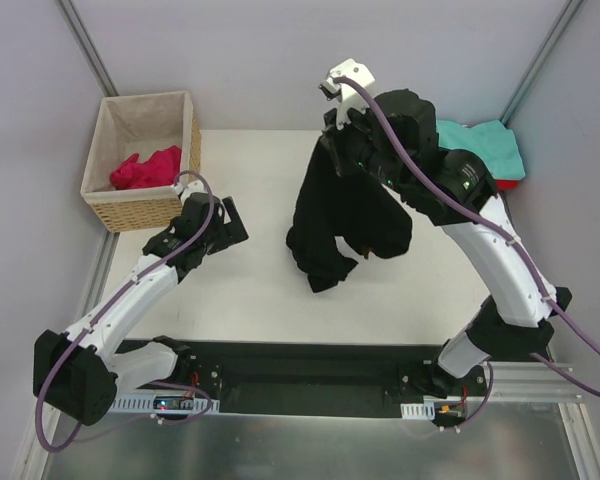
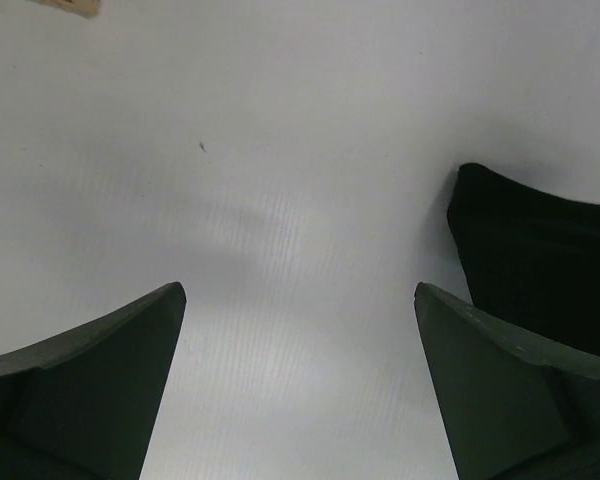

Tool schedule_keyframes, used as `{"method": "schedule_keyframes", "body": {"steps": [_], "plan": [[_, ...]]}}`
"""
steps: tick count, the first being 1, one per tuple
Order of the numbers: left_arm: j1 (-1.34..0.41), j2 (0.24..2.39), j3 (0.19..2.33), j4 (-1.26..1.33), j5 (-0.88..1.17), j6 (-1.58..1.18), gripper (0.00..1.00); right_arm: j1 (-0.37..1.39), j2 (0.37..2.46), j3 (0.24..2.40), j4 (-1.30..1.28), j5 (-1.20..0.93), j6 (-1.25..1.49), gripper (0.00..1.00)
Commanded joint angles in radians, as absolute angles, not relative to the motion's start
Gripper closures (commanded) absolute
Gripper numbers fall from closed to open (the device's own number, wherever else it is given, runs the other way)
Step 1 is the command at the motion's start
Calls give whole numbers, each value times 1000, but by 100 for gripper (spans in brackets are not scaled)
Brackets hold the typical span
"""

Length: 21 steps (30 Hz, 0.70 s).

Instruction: Fold and stack the t-shirts

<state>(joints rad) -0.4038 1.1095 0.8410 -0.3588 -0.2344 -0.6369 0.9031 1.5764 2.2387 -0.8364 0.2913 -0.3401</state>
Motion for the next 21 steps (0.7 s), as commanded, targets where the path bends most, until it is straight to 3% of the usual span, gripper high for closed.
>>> {"method": "schedule_keyframes", "body": {"steps": [1,6,7,10,11,15,16,17,19,21], "plan": [[-393,1026,884,-402,-319,-603,1,943,1594,2401,-775,161,-316,99],[-390,1006,885,-414,-319,-606,1,956,1441,2052,-686,237,-291,99],[-391,1009,884,-413,-310,-609,1,950,1398,1829,-661,265,-270,99],[-391,1014,874,-413,-288,-623,1,905,1260,1507,-569,342,-191,99],[-391,1019,873,-413,-279,-624,1,869,1202,1309,-533,351,-169,99],[-391,1029,867,-403,-241,-637,1,815,1157,964,-523,414,-71,99],[-391,1037,864,-397,-236,-641,1,816,1161,919,-529,432,-55,88],[-391,1042,865,-393,-224,-643,1,815,1164,876,-552,457,-17,43],[-393,1061,867,-384,-212,-650,1,825,1151,847,-557,483,-3,1],[-394,1077,873,-373,-201,-650,1,831,1134,862,-566,506,-5,4]]}}
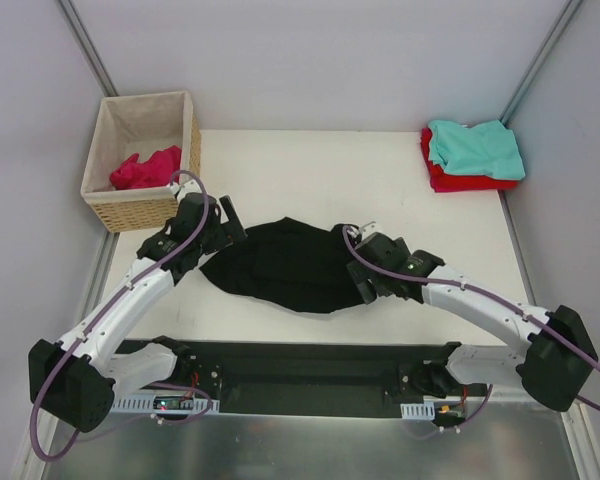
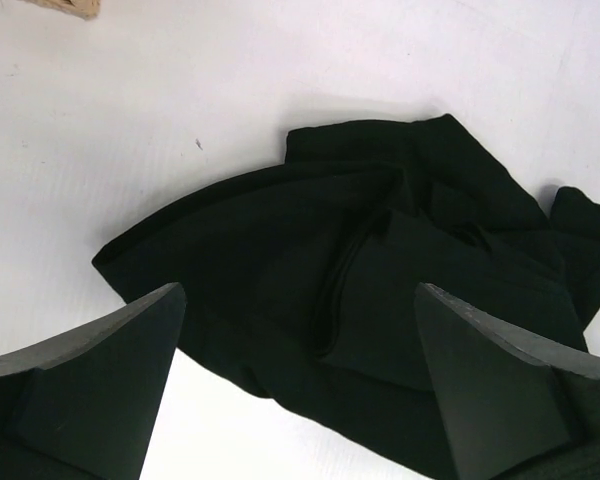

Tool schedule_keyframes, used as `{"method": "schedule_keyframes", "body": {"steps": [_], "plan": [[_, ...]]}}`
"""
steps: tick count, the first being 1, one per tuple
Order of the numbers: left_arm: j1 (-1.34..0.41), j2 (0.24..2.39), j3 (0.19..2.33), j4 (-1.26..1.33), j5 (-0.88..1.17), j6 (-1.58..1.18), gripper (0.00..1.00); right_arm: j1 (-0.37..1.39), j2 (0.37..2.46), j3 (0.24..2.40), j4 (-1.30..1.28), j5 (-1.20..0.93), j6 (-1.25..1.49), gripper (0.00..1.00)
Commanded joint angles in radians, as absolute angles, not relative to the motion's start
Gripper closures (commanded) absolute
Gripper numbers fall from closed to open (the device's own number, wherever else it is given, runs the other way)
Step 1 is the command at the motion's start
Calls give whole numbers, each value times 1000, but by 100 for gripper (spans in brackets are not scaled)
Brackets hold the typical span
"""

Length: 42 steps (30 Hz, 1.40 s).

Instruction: Fold and stack the t-shirts

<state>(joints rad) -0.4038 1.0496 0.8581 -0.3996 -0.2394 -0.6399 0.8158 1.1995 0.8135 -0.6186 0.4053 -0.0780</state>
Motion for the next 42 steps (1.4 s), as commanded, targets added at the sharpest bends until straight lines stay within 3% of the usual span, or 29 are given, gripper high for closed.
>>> {"method": "schedule_keyframes", "body": {"steps": [1,10,16,20,29,42], "plan": [[-396,1092,877,-370,-204,-652,1,833,1120,877,-569,511,-5,4],[-403,1371,1029,-299,-104,-644,2,868,1207,1118,-538,439,-83,4],[-433,1540,1137,-244,-68,-641,38,877,1204,1030,-500,428,-75,4],[-440,1606,1147,-215,-49,-667,54,874,1177,993,-505,454,-84,4],[-459,1625,1108,-207,-46,-692,54,853,1155,974,-499,446,-106,4],[-459,1417,971,-238,-43,-681,55,853,1169,969,-488,411,-72,4]]}}
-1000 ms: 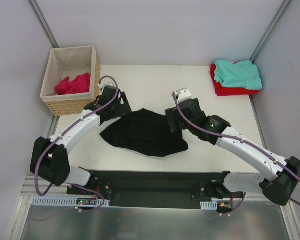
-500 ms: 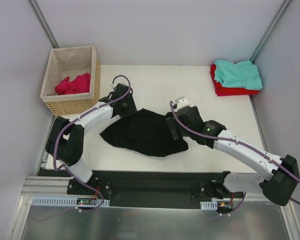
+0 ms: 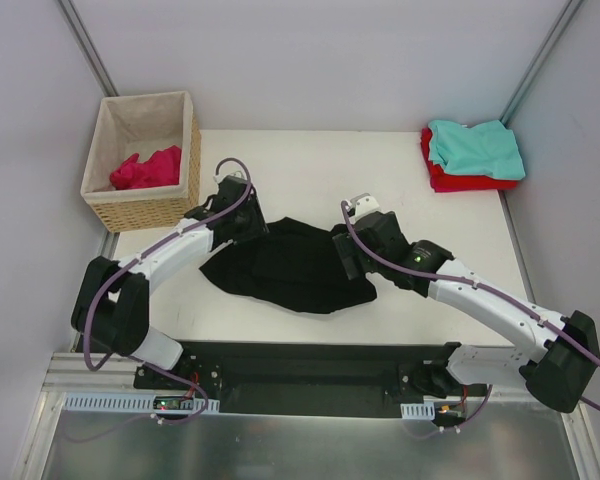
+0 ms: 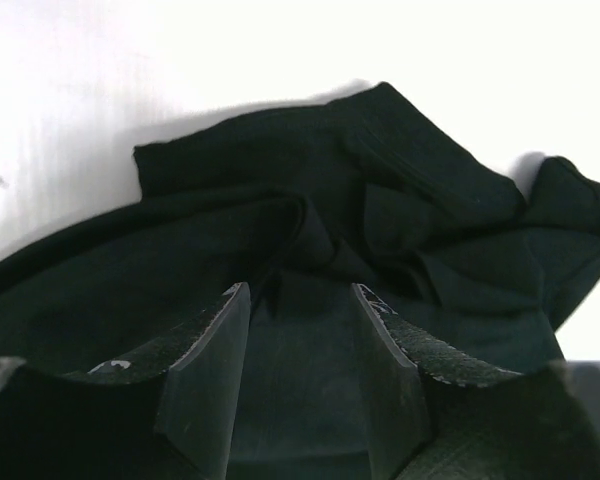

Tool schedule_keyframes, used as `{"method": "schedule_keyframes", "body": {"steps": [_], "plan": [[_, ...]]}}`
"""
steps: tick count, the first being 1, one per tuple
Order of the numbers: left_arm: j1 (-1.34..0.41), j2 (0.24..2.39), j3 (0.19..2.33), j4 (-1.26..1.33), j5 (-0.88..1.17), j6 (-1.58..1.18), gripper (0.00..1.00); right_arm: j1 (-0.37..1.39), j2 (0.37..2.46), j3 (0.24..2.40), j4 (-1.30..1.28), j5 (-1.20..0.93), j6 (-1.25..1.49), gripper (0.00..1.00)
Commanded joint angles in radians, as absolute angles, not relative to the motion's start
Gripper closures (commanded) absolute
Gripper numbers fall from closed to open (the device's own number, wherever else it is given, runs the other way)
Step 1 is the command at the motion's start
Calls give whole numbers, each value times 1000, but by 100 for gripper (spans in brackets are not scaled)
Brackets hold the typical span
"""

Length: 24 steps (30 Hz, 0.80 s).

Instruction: Fold and stack the t-shirts

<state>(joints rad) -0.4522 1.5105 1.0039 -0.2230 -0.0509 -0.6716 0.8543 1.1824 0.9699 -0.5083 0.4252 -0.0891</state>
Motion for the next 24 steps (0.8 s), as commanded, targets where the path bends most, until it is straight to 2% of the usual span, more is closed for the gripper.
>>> {"method": "schedule_keyframes", "body": {"steps": [1,7,22,23,24], "plan": [[-459,1414,965,-239,-38,-684,55,854,1170,971,-488,405,-66,4],[-462,1408,942,-238,-23,-703,55,876,1167,973,-494,416,-52,4],[-466,1572,996,-161,-29,-701,60,881,1115,939,-522,451,-55,4],[-466,1584,1000,-160,-29,-700,64,882,1114,936,-525,453,-55,4],[-466,1592,1009,-156,-29,-699,72,882,1111,936,-523,454,-57,4]]}}
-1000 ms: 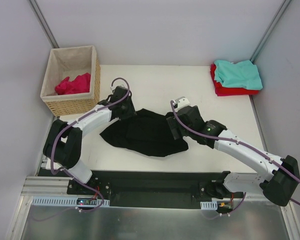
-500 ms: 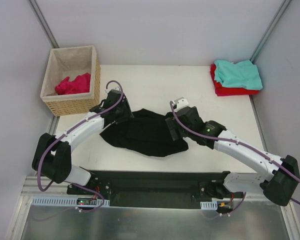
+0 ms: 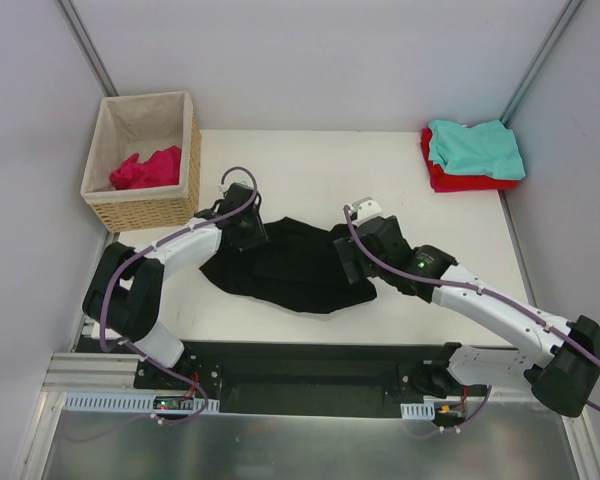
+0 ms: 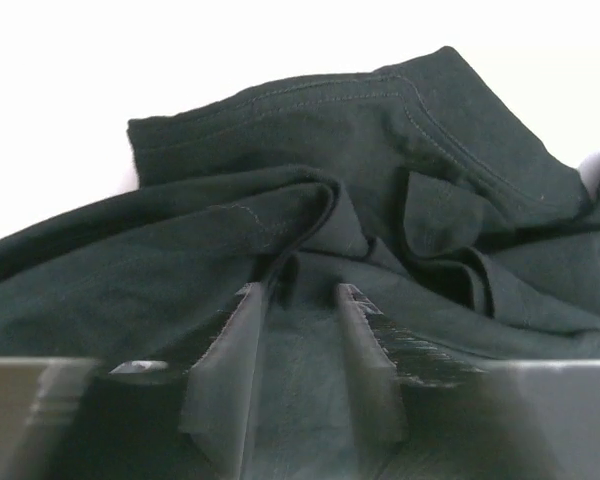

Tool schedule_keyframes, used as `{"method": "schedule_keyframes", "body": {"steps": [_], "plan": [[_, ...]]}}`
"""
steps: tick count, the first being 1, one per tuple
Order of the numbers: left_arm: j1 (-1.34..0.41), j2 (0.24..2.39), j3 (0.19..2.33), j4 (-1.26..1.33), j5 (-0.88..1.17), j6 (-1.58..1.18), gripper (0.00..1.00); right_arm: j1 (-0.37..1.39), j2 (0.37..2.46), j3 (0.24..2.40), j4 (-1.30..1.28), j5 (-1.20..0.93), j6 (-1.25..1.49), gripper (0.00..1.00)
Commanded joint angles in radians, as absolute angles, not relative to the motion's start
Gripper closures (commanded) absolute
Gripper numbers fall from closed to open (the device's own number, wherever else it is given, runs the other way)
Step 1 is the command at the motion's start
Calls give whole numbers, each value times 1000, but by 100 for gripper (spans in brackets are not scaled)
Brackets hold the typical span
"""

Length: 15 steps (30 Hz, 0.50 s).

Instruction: Fold and stack the t-shirts

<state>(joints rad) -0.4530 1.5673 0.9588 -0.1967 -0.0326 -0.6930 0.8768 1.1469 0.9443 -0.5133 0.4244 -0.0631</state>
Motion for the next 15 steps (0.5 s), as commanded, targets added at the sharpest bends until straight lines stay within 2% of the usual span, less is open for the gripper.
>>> {"method": "schedule_keyframes", "body": {"steps": [1,4,10,15], "plan": [[-466,1597,1012,-150,-34,-698,79,882,1112,930,-525,457,-57,4],[-466,1615,1029,-147,-43,-693,100,880,1115,927,-523,460,-57,4],[-466,1631,1058,-141,-52,-673,100,880,1111,920,-525,463,-60,4],[-466,1455,1072,-172,-67,-612,100,879,1112,913,-514,462,-61,4]]}}
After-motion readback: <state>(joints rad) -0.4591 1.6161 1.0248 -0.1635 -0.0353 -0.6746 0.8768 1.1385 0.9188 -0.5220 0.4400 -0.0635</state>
